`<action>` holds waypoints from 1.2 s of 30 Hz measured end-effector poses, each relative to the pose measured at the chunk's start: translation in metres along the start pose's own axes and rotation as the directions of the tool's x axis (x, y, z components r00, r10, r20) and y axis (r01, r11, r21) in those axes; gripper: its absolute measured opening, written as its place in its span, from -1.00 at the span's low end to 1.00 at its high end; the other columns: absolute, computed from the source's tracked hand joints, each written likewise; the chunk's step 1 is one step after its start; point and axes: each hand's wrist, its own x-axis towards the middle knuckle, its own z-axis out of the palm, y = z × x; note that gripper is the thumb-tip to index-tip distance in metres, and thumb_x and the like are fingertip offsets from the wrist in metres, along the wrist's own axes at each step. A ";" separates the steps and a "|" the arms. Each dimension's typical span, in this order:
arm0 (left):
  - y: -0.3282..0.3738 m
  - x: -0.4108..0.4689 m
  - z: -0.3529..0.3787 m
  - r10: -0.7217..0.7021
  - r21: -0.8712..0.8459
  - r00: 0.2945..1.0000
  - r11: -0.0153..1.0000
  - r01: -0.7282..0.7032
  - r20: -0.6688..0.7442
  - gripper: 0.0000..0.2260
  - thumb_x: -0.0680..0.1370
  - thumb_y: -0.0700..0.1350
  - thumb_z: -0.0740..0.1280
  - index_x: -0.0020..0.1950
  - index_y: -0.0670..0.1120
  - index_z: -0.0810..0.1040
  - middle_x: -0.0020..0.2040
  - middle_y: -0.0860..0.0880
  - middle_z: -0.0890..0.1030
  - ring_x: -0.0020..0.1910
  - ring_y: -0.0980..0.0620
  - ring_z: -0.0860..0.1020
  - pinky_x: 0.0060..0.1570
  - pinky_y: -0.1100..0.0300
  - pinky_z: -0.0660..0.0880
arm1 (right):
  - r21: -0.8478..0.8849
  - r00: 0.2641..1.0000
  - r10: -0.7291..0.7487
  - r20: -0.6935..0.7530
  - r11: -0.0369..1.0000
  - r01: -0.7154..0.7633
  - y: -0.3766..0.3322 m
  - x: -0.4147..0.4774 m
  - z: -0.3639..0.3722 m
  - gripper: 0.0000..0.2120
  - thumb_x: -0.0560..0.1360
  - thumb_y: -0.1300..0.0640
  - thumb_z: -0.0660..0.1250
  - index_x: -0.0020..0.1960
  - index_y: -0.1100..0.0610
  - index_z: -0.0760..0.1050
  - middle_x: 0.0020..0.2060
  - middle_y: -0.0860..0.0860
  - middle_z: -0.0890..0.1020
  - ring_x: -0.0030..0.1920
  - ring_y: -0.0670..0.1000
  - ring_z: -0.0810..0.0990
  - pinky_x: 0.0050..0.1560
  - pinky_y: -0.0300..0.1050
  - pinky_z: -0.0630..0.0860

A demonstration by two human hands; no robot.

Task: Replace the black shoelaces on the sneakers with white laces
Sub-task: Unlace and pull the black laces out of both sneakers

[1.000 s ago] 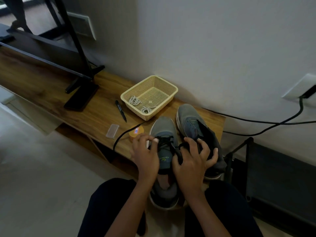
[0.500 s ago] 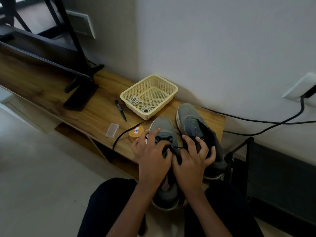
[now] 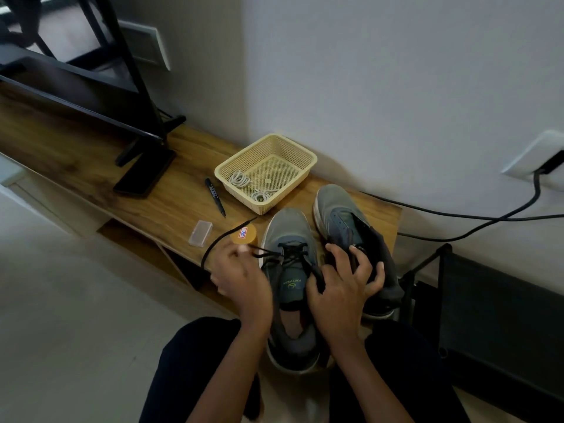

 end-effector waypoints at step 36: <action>0.000 -0.002 -0.004 0.338 0.107 0.935 0.931 -0.349 0.112 -0.67 0.52 -0.04 0.27 0.26 -0.10 0.47 0.26 -0.08 0.49 0.33 -0.12 0.35 0.31 0.00 0.23 | 0.076 1.000 0.006 0.018 0.997 -0.008 0.000 -0.001 0.002 -0.78 0.39 0.05 0.21 -0.26 0.14 0.57 0.13 0.00 0.59 0.27 0.11 0.33 0.37 0.18 -0.05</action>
